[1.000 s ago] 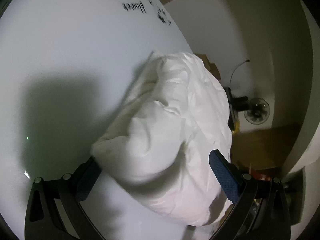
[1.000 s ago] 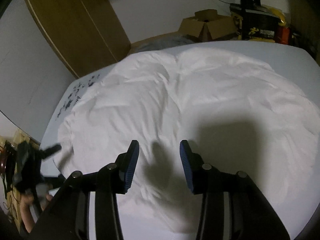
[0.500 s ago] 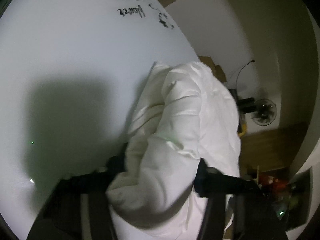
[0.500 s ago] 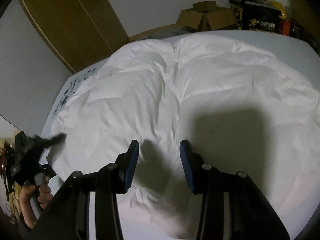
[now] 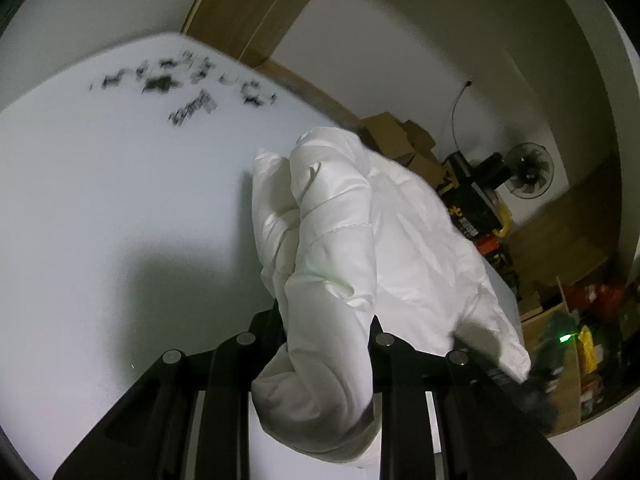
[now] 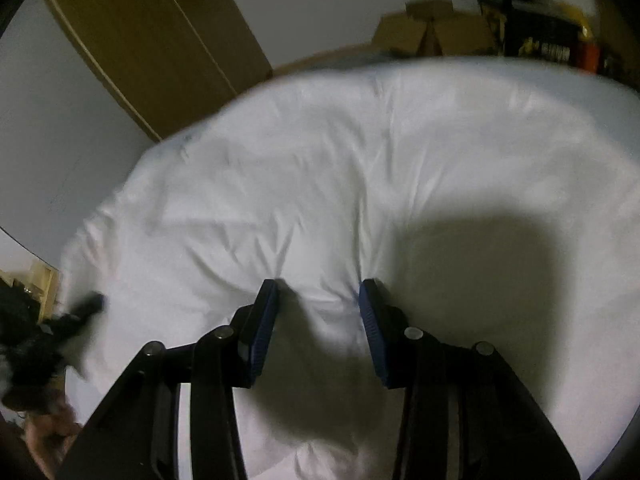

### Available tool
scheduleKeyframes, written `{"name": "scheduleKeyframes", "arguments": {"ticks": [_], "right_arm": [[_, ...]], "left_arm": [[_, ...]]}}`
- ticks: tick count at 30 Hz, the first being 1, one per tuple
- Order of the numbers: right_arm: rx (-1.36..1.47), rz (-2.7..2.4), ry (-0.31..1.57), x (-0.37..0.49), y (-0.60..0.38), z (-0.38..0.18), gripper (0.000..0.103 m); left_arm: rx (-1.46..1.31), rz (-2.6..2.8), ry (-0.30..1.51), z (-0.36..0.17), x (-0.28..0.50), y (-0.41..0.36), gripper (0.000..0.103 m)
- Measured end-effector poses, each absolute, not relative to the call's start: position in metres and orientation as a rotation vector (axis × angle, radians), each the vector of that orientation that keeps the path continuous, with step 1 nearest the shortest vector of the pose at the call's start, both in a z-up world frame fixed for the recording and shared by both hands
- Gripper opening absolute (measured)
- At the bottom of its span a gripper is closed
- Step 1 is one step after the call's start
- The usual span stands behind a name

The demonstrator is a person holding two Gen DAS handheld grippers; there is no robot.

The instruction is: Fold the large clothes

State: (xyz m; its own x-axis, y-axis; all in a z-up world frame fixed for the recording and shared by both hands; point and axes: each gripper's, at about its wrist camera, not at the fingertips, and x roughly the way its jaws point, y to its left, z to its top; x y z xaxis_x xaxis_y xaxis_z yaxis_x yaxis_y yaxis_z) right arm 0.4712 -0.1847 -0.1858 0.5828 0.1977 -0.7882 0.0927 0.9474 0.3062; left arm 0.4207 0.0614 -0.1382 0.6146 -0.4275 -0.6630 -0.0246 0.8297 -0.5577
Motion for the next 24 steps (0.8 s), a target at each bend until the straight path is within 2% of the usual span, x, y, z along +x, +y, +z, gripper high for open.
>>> {"name": "scheduleKeyframes", "arguments": {"ticks": [4, 8, 11, 14, 17, 24], "right_arm": [[0.392, 0.11, 0.963, 0.461, -0.196, -0.178, 0.043], [0.535, 0.09, 0.857, 0.416, -0.232, -0.158, 0.041], [0.636, 0.225, 0.984, 0.422, -0.229, -0.198, 0.039], [0.544, 0.225, 0.941, 0.421, -0.219, -0.2, 0.037], [0.662, 0.277, 0.949, 0.409, -0.237, -0.193, 0.037], [0.791, 0.136, 0.706, 0.313, -0.334, -0.156, 0.037]], "left_arm": [[-0.524, -0.252, 0.844, -0.108, 0.41, 0.046, 0.023], [-0.484, -0.275, 0.794, -0.079, 0.404, 0.028, 0.023], [-0.445, -0.295, 0.762, -0.058, 0.395, 0.004, 0.023], [-0.389, -0.307, 0.733, -0.043, 0.382, -0.022, 0.023], [-0.325, -0.316, 0.687, -0.024, 0.367, -0.051, 0.023], [-0.232, -0.399, 0.648, 0.007, 0.338, -0.135, 0.023]]}}
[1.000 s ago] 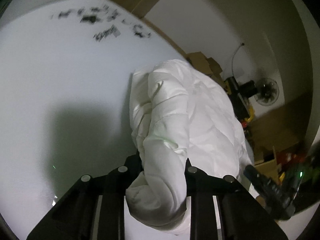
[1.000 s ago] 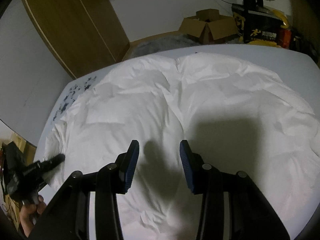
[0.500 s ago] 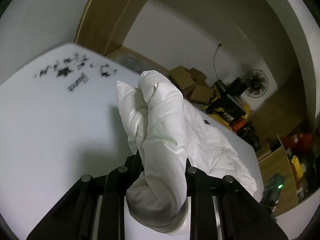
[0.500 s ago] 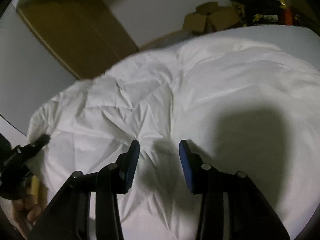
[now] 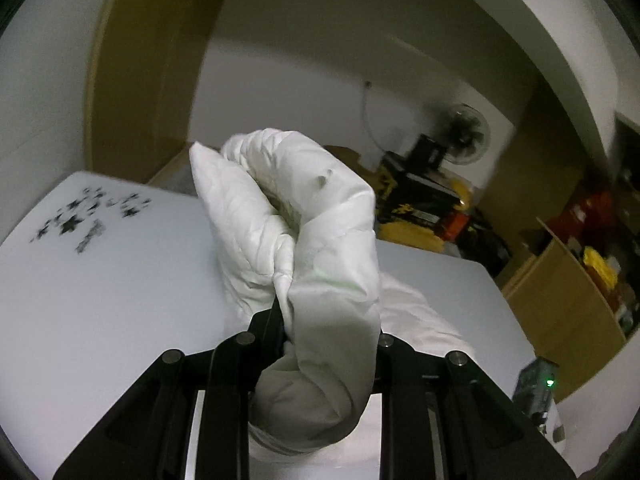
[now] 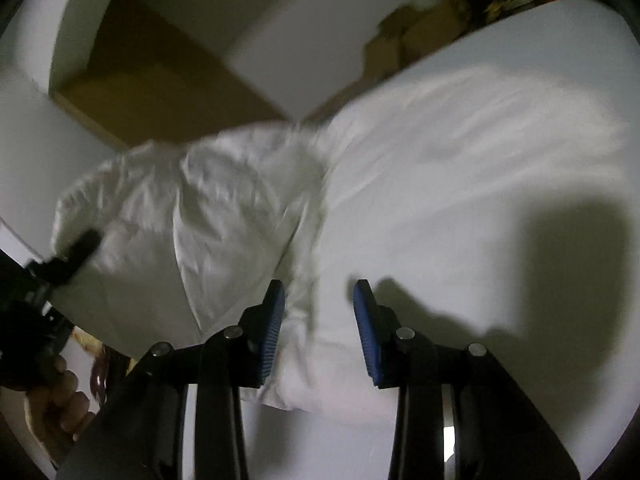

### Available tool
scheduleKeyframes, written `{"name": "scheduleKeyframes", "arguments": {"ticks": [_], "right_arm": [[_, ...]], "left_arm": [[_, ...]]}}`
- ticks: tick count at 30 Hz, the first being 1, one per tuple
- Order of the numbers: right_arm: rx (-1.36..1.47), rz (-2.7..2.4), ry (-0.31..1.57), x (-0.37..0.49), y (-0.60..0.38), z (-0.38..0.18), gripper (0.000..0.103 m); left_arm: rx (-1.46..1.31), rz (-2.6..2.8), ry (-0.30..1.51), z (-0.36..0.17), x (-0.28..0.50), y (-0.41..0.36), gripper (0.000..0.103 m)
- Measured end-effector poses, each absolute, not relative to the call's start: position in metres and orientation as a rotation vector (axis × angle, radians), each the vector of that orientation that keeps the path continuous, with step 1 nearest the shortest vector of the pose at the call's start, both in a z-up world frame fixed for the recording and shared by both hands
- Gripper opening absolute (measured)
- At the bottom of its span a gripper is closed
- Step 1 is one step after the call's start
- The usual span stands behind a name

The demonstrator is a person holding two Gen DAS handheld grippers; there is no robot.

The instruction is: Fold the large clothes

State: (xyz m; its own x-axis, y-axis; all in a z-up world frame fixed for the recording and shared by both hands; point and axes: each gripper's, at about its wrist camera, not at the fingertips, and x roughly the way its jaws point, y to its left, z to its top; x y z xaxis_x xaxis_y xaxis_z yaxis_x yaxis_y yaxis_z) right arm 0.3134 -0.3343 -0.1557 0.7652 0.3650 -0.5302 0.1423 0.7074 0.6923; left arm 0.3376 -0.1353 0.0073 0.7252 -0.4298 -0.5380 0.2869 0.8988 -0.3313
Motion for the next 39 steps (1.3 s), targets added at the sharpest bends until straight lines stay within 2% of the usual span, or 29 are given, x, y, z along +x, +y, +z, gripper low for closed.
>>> {"name": "scheduleKeyframes", "arguments": {"ticks": [6, 10, 14, 17, 23, 26, 28, 29, 30, 31, 32, 33, 39], "right_arm": [[0.908, 0.036, 0.63, 0.231, -0.391, -0.163, 0.038], [0.934, 0.002, 0.606, 0.194, -0.412, -0.172, 0.039], [0.963, -0.049, 0.594, 0.17, -0.427, -0.183, 0.039], [0.985, -0.081, 0.582, 0.153, -0.437, -0.19, 0.039], [1.019, -0.104, 0.564, 0.143, -0.447, -0.193, 0.039], [1.033, -0.104, 0.566, 0.141, -0.45, -0.189, 0.039], [1.024, -0.119, 0.557, 0.136, -0.453, -0.182, 0.047], [1.018, -0.142, 0.552, 0.133, -0.453, -0.178, 0.066], [1.007, -0.171, 0.542, 0.129, -0.454, -0.174, 0.084], [0.992, -0.194, 0.533, 0.126, -0.457, -0.17, 0.086], [0.967, -0.202, 0.53, 0.126, -0.454, -0.16, 0.086], [0.956, -0.193, 0.532, 0.127, -0.454, -0.157, 0.086], [0.765, -0.035, 0.572, 0.182, -0.409, -0.094, 0.086]], "left_arm": [[-0.138, -0.482, 0.675, 0.006, 0.317, -0.254, 0.023], [-0.024, -0.537, 0.741, -0.039, 0.304, -0.338, 0.024], [0.049, -0.552, 0.844, -0.102, 0.297, -0.39, 0.027], [0.089, -0.547, 0.832, -0.121, 0.293, -0.399, 0.027], [0.057, -0.559, 0.93, -0.141, 0.318, -0.396, 0.027], [0.03, -0.586, 0.897, -0.143, 0.318, -0.392, 0.028], [0.012, -0.617, 0.867, -0.137, 0.308, -0.387, 0.03], [-0.003, -0.642, 0.865, -0.132, 0.304, -0.382, 0.036], [-0.028, -0.674, 0.864, -0.127, 0.3, -0.375, 0.055], [-0.086, -0.75, 0.862, -0.118, 0.293, -0.362, 0.07], [-0.116, -0.802, 0.854, -0.111, 0.287, -0.353, 0.097], [-0.127, -0.836, 0.831, -0.1, 0.275, -0.338, 0.103], [-0.138, -0.815, 0.731, -0.058, 0.24, -0.237, 0.103]]}}
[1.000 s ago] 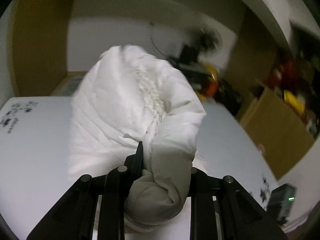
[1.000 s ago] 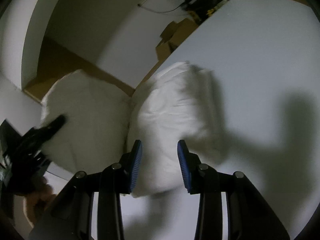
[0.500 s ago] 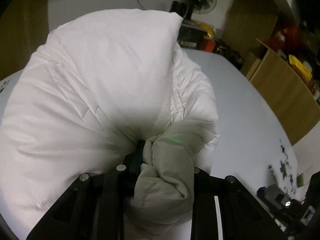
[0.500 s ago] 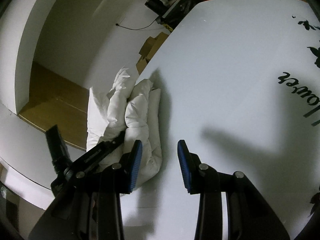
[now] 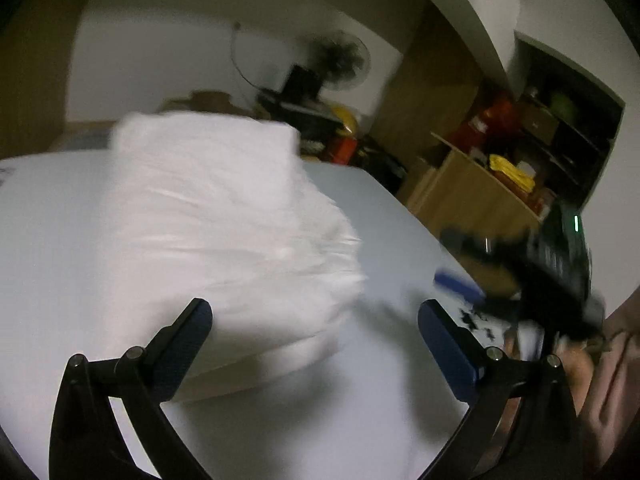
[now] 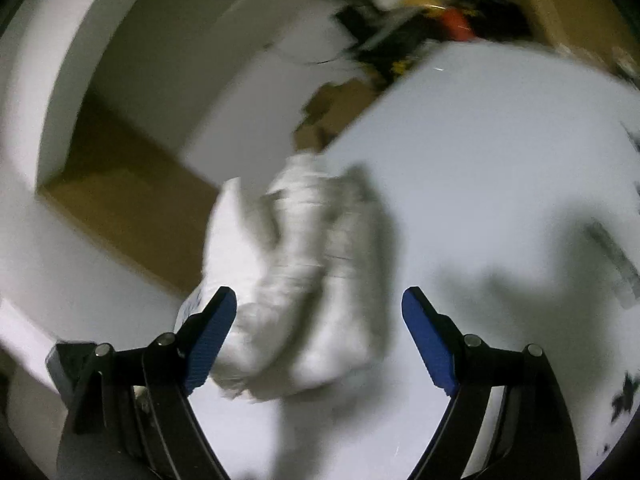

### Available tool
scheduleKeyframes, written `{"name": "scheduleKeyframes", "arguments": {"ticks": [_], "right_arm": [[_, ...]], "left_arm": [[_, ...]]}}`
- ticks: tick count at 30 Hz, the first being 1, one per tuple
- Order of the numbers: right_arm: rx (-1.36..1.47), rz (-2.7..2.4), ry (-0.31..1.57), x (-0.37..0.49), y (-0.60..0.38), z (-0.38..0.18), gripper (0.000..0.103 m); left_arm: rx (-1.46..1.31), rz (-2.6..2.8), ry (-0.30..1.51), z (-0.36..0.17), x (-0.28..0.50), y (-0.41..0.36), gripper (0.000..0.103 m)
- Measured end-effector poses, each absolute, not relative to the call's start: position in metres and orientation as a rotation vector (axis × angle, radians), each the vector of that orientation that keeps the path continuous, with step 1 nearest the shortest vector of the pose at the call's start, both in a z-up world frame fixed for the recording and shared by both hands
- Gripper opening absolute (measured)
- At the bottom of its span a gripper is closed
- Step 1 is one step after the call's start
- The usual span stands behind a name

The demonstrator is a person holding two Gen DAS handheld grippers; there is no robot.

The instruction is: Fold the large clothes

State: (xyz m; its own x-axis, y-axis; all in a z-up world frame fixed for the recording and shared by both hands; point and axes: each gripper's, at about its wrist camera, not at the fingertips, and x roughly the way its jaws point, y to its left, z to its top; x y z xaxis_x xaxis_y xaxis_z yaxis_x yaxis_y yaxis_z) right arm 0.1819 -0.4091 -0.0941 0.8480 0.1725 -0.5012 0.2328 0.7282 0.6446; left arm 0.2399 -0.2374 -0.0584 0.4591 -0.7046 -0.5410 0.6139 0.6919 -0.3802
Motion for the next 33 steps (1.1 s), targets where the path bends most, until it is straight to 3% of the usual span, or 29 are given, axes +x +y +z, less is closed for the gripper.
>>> {"name": "scheduleKeyframes", "arguments": {"ticks": [4, 8, 11, 13, 14, 18, 22, 29, 33], "right_arm": [[0.613, 0.099, 0.68, 0.255, -0.362, -0.068, 0.087], [0.529, 0.033, 0.97, 0.316, -0.334, -0.11, 0.087], [0.483, 0.027, 1.028, 0.328, -0.33, -0.129, 0.086], [0.448, 0.025, 1.021, 0.329, -0.328, -0.133, 0.066], [0.436, 0.028, 1.021, 0.329, -0.328, -0.134, 0.033], [0.523, 0.117, 0.989, 0.31, -0.343, -0.132, 0.01], [0.683, 0.185, 0.827, 0.27, -0.373, -0.126, 0.008], [0.966, 0.246, 0.811, 0.249, -0.404, -0.209, 0.006], [0.815, 0.187, 0.831, 0.251, -0.386, -0.203, 0.007]], "left_arm": [[-0.206, -0.726, 0.73, -0.053, 0.247, -0.173, 0.103], [-0.309, -0.657, 0.769, -0.061, 0.264, -0.113, 0.103], [-0.35, -0.631, 0.808, -0.074, 0.28, -0.086, 0.103], [-0.373, -0.627, 0.828, -0.077, 0.286, -0.092, 0.103], [-0.385, -0.631, 0.84, -0.078, 0.289, -0.091, 0.103], [-0.378, -0.64, 0.826, -0.072, 0.29, -0.107, 0.103], [-0.378, -0.614, 0.814, -0.071, 0.3, -0.094, 0.103], [-0.298, -0.528, 0.822, -0.063, 0.336, -0.121, 0.103], [-0.145, -0.474, 0.738, -0.046, 0.374, -0.175, 0.103]]}}
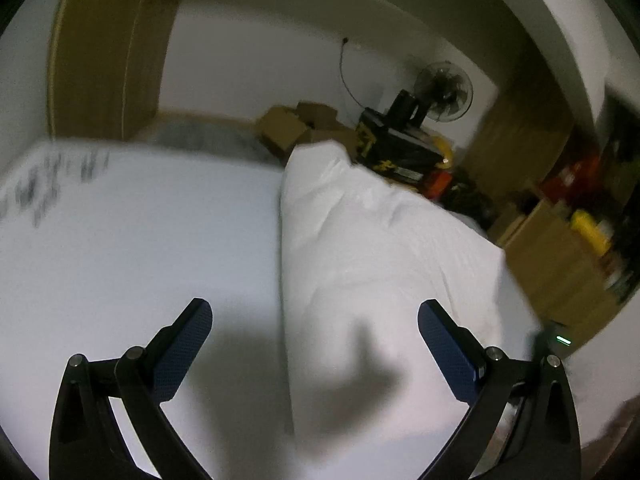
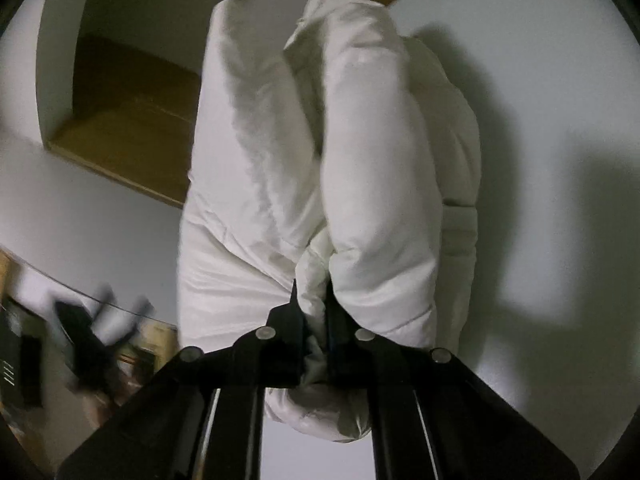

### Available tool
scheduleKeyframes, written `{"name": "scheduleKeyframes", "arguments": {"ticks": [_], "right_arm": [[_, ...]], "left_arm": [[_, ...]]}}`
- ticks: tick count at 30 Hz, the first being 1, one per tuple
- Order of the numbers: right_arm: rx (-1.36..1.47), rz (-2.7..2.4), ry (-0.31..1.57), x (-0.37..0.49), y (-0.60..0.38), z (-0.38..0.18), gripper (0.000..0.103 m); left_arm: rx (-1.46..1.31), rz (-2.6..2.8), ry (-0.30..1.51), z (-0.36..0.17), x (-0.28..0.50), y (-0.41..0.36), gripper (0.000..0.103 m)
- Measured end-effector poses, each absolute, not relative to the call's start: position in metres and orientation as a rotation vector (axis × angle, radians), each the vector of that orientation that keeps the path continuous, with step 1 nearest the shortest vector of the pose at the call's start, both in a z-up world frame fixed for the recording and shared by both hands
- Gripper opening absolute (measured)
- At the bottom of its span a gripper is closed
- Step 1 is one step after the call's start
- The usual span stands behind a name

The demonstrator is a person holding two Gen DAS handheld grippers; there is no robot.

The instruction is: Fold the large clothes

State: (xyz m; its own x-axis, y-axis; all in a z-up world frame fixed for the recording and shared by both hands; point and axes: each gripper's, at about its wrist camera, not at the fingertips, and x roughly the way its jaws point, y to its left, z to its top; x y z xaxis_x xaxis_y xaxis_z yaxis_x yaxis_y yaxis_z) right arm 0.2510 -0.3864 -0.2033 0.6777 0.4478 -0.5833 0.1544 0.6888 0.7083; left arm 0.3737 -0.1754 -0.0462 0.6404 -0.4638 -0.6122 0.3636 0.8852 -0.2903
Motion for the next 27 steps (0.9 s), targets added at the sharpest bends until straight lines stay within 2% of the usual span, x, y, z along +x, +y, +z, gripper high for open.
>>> {"name": "scheduleKeyframes", "arguments": {"ticks": [3, 7, 9, 11, 13, 14, 15, 17, 20, 23, 27], "right_arm": [[0.683, 0.125, 0.831, 0.253, -0.371, -0.188, 0.013], [0.605, 0.035, 0.859, 0.253, -0.36, -0.159, 0.023], [0.603, -0.052, 0.762, 0.245, -0.363, -0.118, 0.042], [0.536, -0.124, 0.647, 0.246, -0.354, -0.073, 0.049], [0.446, -0.187, 0.572, 0.264, -0.342, -0.04, 0.061], [0.404, -0.203, 0.547, 0.275, -0.335, -0.032, 0.073], [0.341, -0.238, 0.535, 0.294, -0.327, -0.028, 0.08], [0.282, -0.266, 0.567, 0.332, -0.315, -0.043, 0.08], [0.255, -0.303, 0.731, 0.375, -0.326, -0.103, 0.077], [0.286, -0.318, 0.76, 0.363, -0.355, -0.129, 0.078], [0.294, -0.318, 0.758, 0.346, -0.369, -0.141, 0.084]], "left_arm": [[-0.058, -0.449, 0.711, -0.059, 0.408, -0.227, 0.103], [-0.055, -0.507, 0.87, -0.117, 0.435, -0.275, 0.103], [-0.08, -0.497, 0.834, -0.12, 0.434, -0.272, 0.103], [-0.142, -0.509, 0.837, -0.116, 0.437, -0.26, 0.103], [-0.181, -0.456, 0.827, -0.11, 0.441, -0.244, 0.103], [-0.173, -0.411, 0.812, -0.104, 0.444, -0.236, 0.103], [-0.153, -0.374, 0.797, -0.099, 0.447, -0.233, 0.103], [-0.096, -0.305, 0.764, -0.088, 0.459, -0.226, 0.103], [-0.031, -0.253, 0.769, -0.08, 0.49, -0.233, 0.103], [0.046, -0.233, 0.76, -0.085, 0.519, -0.255, 0.103], [0.092, -0.298, 0.768, -0.103, 0.547, -0.281, 0.102]]}}
